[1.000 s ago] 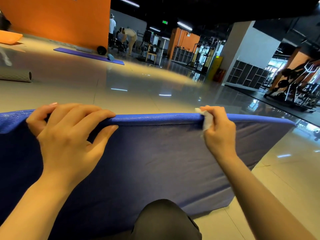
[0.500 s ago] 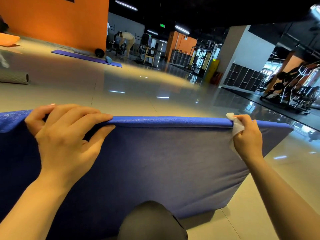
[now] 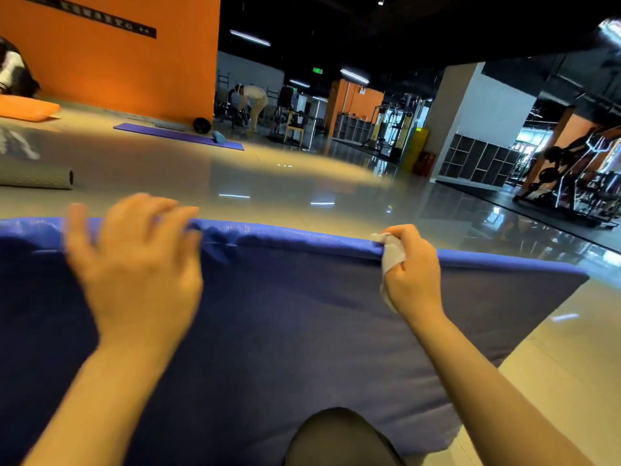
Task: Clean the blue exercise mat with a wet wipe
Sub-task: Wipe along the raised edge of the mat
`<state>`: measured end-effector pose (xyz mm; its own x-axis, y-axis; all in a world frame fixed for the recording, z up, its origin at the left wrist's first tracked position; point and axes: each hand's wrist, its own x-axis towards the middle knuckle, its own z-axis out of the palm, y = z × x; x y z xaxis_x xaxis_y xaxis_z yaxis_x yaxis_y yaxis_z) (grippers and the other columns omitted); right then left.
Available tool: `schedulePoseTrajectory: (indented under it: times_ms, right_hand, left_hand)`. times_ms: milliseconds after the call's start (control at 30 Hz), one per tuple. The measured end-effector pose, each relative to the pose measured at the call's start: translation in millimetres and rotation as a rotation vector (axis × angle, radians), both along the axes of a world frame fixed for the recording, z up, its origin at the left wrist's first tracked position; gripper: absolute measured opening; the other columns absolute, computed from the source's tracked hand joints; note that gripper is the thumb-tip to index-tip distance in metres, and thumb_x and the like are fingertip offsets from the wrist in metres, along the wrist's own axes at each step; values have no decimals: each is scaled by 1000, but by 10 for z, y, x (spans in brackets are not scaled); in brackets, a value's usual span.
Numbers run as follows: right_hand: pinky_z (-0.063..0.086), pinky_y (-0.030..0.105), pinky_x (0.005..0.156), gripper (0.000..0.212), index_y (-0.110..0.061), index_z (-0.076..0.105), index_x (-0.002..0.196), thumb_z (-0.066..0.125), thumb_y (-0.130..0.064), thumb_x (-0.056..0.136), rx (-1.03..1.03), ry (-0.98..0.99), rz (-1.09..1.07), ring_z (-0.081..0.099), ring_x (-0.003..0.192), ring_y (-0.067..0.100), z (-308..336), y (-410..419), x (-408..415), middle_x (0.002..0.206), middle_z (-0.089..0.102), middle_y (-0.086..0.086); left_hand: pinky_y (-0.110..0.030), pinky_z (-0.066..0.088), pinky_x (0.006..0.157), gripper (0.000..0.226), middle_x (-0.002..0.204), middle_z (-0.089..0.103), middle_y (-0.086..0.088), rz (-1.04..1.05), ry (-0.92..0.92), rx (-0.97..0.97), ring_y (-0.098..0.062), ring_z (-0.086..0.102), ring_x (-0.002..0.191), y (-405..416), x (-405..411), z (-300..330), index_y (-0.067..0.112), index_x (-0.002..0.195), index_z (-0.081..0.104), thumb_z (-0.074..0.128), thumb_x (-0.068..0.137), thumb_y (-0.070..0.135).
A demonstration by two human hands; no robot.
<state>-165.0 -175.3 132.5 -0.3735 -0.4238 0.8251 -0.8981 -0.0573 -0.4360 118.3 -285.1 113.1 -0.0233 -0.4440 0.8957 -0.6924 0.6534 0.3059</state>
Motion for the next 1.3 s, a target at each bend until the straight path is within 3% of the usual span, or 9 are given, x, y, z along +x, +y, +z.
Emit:
schedulePoseTrajectory:
  times_ms: [133, 200, 267, 367, 500, 800, 1000, 1100, 1300]
  right_hand:
    - [47, 42, 71, 33, -9, 67, 86, 41, -28, 93, 12, 123, 59, 61, 74, 29, -69, -131, 373, 79, 68, 4]
    - [44, 37, 70, 32, -9, 67, 86, 41, -26, 95, 35, 207, 102, 58, 69, 21, -59, -76, 429, 75, 65, 0]
    - [41, 32, 74, 29, -12, 66, 86, 43, -27, 94, 69, 284, 100, 53, 69, 15, -21, 41, 362, 73, 64, -3]
    - [36, 31, 81, 23, -14, 68, 87, 46, -23, 91, 57, 407, -24, 50, 75, 15, -16, 261, 32, 78, 66, -2]
    - [36, 34, 81, 13, -7, 68, 86, 56, -6, 83, 70, 443, -300, 56, 73, 29, 14, 629, -698, 78, 67, 8]
    - [39, 41, 60, 31, -8, 75, 80, 48, -20, 89, 49, 310, -603, 53, 74, 36, 273, 981, -1160, 83, 64, 16]
    - [35, 27, 71, 30, -7, 74, 90, 50, -25, 88, 92, -1, -244, 56, 83, 25, 15, 623, -442, 92, 56, 8]
    - [35, 19, 70, 23, -6, 72, 89, 53, -20, 92, 87, 242, -29, 49, 79, 15, 12, 440, 88, 89, 55, 4]
    - [36, 33, 69, 26, -7, 72, 89, 47, -13, 88, 49, 567, -6, 50, 82, 22, 90, 378, 112, 89, 67, 8]
  left_hand:
    - [-51, 10, 117, 48, 134, 59, -14, -255, -294, -59, -31, 52, 129, 501, -814, 39, 15, 127, 65, 58, 85, 36]
    - [-49, 13, 115, 58, 122, 66, -11, -249, -348, -21, -31, 61, 117, 500, -985, 65, 14, 127, 64, 74, 77, 41]
    - [-43, 24, 105, 48, 96, 70, -3, -262, -331, -3, -27, 66, 92, 470, -1047, 57, 15, 110, 70, 78, 73, 45]
    - [-35, 28, 90, 36, 83, 68, 4, -308, -265, -53, -23, 64, 80, 450, -996, 15, 20, 92, 70, 55, 80, 50]
    - [-36, 26, 86, 35, 81, 68, 4, -319, -195, -67, -25, 65, 78, 423, -919, 110, 20, 88, 71, 53, 80, 49]
    - [-34, 21, 84, 39, 87, 69, 2, -320, -200, -61, -15, 50, 91, 365, -536, 229, 18, 95, 72, 53, 83, 49]
    - [-37, 25, 85, 35, 91, 69, 4, -334, -214, -80, -14, 50, 92, 423, -459, -47, 19, 95, 71, 53, 83, 46]
    - [-41, 28, 87, 37, 93, 70, 2, -331, -220, -113, -15, 51, 94, 414, -458, -53, 16, 99, 73, 54, 85, 44]
    - [-38, 31, 100, 35, 110, 70, -2, -335, -337, -257, -19, 55, 104, 347, -355, -130, 13, 120, 69, 54, 93, 30]
